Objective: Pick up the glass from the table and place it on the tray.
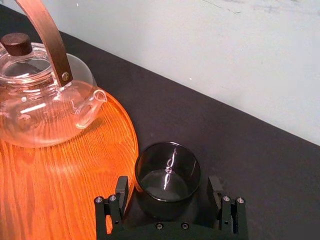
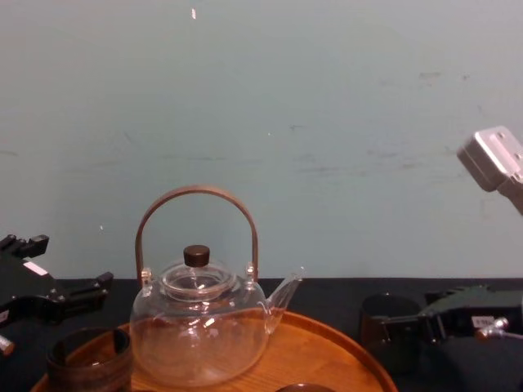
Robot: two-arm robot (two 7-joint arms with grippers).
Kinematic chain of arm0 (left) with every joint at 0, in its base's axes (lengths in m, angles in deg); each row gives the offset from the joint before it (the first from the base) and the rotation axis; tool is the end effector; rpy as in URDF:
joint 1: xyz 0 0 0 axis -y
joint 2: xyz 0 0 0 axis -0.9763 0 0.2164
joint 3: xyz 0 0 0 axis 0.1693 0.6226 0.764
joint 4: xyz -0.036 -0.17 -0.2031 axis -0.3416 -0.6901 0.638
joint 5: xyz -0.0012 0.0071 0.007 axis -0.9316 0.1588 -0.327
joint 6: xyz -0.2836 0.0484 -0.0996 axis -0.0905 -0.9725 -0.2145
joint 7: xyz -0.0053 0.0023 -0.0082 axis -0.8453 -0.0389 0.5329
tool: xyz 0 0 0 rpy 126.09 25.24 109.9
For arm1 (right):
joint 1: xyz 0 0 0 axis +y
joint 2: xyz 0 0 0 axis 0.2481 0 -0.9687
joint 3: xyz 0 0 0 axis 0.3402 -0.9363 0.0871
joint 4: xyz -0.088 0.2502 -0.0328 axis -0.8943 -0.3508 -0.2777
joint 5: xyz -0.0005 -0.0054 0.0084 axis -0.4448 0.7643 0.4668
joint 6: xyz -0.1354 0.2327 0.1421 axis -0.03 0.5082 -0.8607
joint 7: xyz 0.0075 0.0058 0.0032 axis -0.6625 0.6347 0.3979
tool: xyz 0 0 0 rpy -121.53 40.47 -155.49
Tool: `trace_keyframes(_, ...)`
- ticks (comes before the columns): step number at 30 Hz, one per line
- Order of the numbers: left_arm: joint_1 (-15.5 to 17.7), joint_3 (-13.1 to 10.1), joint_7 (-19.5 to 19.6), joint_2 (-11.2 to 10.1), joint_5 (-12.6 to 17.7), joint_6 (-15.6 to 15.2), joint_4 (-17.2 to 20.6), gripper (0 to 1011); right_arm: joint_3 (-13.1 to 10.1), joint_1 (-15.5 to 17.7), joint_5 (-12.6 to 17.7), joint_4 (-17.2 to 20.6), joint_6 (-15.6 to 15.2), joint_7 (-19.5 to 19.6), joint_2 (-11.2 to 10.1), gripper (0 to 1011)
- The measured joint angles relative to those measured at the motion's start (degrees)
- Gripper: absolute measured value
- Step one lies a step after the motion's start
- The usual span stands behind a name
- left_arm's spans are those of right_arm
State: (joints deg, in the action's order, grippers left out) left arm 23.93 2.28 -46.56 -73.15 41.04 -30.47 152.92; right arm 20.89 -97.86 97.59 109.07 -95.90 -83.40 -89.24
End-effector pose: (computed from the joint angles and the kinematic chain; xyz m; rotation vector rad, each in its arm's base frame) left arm 0.3503 0.0709 -0.2829 0.3045 -0.2853 1.2480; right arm 0.4070 -0.0057 -0.2476 -0.4490 0.1178 -1.0000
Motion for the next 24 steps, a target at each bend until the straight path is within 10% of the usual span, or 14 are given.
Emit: trace_keyframes(24, 0.0, 0.0, 0.0, 0.0, 0.0, 0.0, 0.0, 1001, -0.7, -3.6, -2.6, -6.5, 0.2, -2.0, 3.9, 1002)
